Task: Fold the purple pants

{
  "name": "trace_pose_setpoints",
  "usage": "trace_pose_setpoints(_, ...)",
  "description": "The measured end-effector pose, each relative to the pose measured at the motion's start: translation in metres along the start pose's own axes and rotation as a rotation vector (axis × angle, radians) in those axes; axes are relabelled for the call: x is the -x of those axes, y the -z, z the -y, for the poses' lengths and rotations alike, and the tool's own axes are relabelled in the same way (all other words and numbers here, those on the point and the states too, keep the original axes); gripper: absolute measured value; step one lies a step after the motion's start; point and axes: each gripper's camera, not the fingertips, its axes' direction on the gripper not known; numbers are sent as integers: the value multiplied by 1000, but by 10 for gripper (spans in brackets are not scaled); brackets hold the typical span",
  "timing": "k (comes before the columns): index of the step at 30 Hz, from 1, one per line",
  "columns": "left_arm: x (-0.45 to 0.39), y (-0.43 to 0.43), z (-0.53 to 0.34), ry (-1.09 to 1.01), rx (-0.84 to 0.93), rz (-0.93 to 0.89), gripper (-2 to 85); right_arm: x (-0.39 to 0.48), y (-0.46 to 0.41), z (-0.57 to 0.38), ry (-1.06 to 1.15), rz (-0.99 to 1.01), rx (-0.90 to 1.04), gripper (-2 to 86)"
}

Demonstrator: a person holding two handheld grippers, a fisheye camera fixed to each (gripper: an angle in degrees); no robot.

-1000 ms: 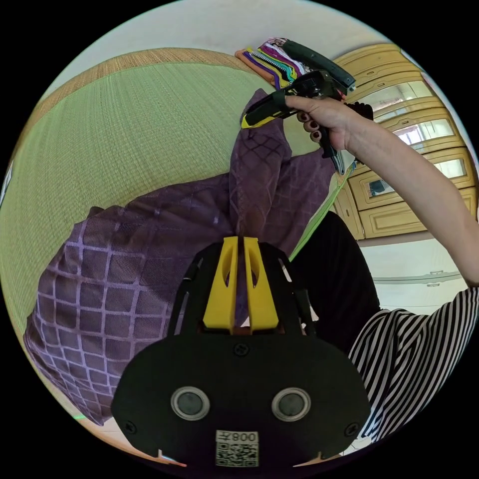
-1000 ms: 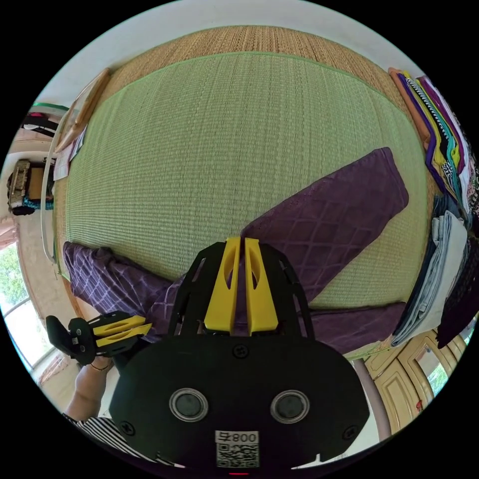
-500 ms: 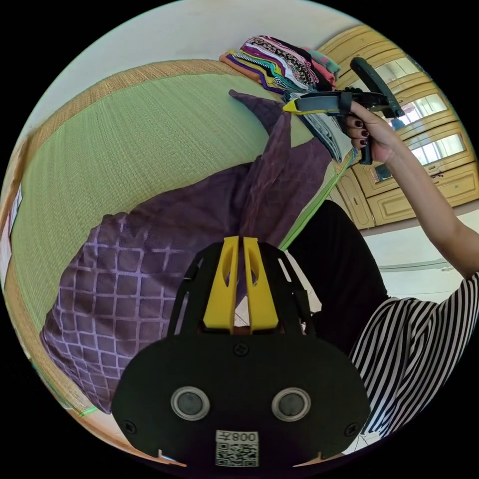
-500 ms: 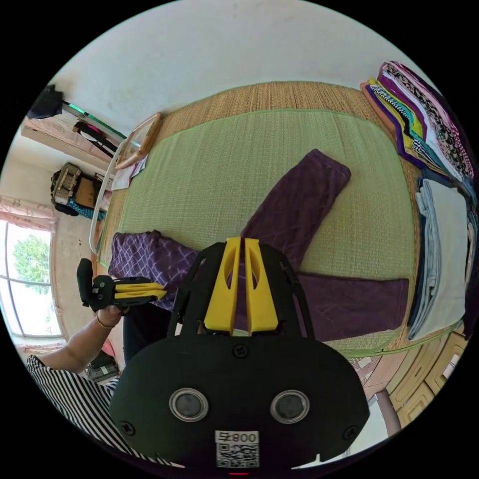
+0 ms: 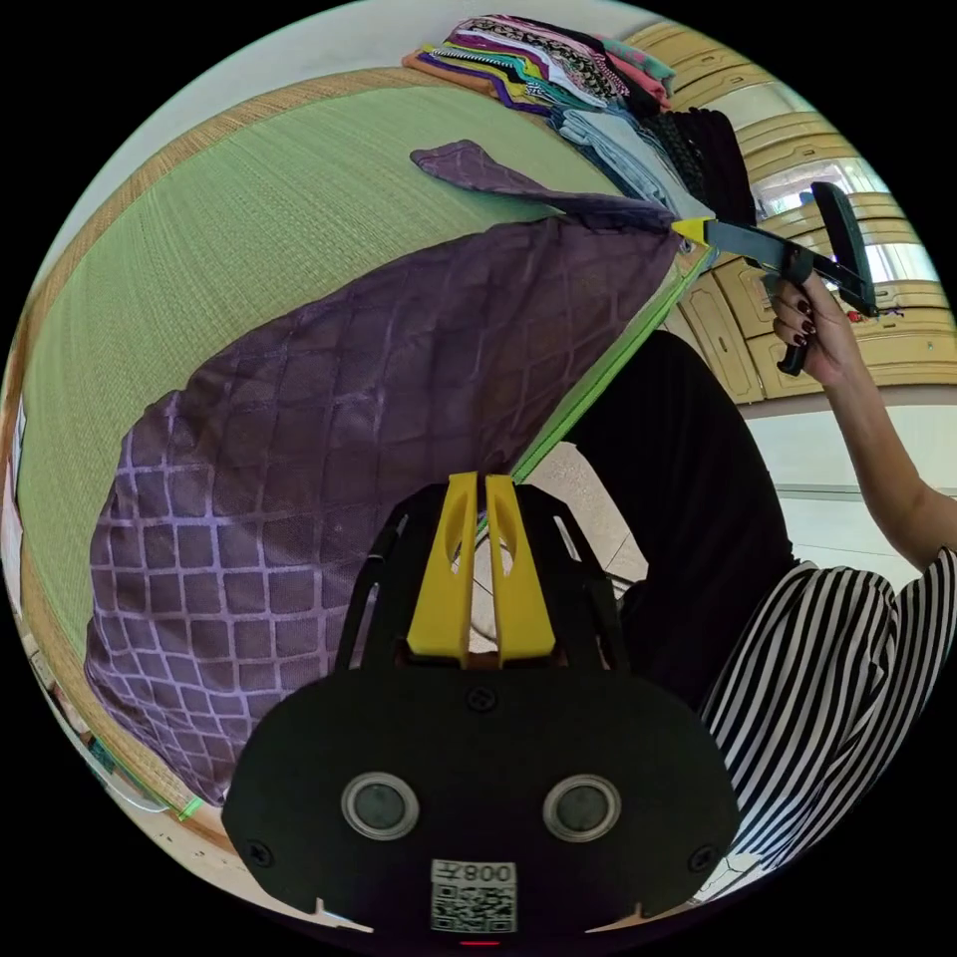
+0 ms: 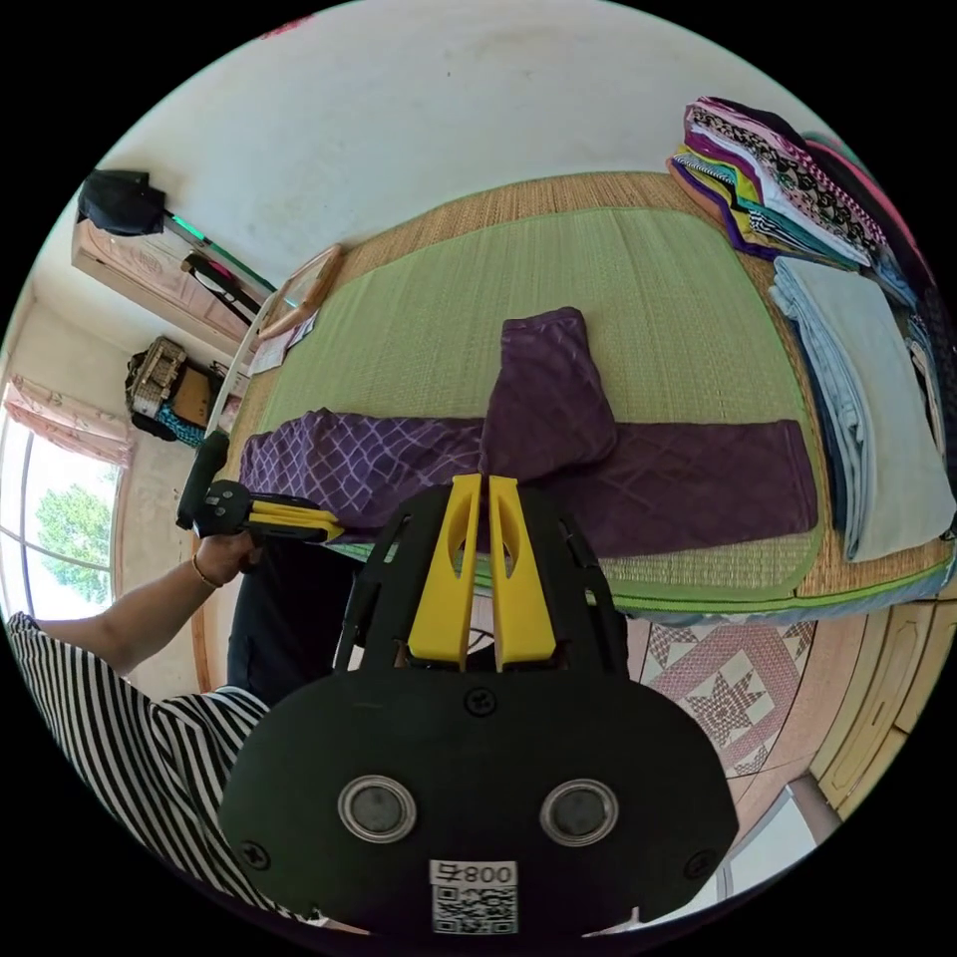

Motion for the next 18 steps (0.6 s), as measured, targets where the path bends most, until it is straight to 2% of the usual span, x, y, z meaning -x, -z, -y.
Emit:
trace_pose_setpoints(10, -10, -18, 52, 18, 61, 14, 16, -36, 2, -53, -60, -43, 104, 13)
trace_pose_setpoints(18, -3, -10, 74, 77, -15, -84, 24, -45, 27, -74, -56, -41, 108, 14)
